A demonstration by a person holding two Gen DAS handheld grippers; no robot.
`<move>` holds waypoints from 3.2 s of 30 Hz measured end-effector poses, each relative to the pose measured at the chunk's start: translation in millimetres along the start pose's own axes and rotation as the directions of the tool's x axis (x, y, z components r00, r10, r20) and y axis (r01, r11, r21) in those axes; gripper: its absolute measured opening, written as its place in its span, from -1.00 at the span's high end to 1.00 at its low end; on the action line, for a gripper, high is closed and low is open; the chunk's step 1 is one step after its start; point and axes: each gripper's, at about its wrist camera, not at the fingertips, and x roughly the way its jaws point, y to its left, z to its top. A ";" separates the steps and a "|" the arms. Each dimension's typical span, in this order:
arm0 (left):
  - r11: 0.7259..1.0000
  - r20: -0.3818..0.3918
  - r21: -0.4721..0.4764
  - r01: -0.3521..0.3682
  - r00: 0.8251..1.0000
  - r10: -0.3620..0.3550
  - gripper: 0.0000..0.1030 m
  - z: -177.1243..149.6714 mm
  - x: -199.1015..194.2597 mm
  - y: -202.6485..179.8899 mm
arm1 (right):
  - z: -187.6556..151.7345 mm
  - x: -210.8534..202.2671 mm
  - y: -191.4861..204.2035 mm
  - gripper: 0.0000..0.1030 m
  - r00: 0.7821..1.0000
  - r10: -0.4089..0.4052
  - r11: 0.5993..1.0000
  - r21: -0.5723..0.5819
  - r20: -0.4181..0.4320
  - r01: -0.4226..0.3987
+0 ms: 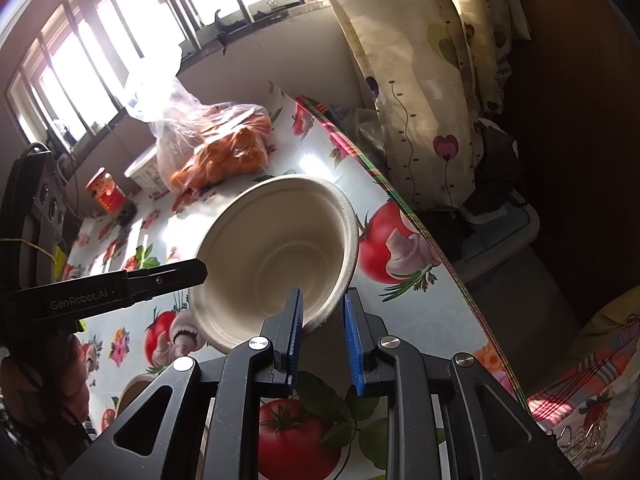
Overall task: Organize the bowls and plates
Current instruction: 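Lift the held kraft bowl with both tools and lower it into the bowl stack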
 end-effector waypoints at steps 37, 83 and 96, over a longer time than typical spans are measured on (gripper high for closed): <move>0.999 0.102 0.011 -0.030 0.994 0.028 0.75 -49.5 -81.5 -17.3 | -31.0 -79.2 40.8 0.60 0.996 0.044 0.998 -0.050 0.078 -0.040; 0.999 0.109 -0.047 0.009 0.994 -0.003 0.75 -133.0 -116.7 9.1 | -104.8 -116.8 75.2 0.59 0.997 0.062 0.996 -0.064 0.049 -0.059; 0.998 0.074 -0.062 0.000 0.997 0.004 0.75 -141.7 -105.9 14.0 | -117.9 -108.0 72.7 0.59 0.999 0.047 0.997 -0.056 0.010 -0.047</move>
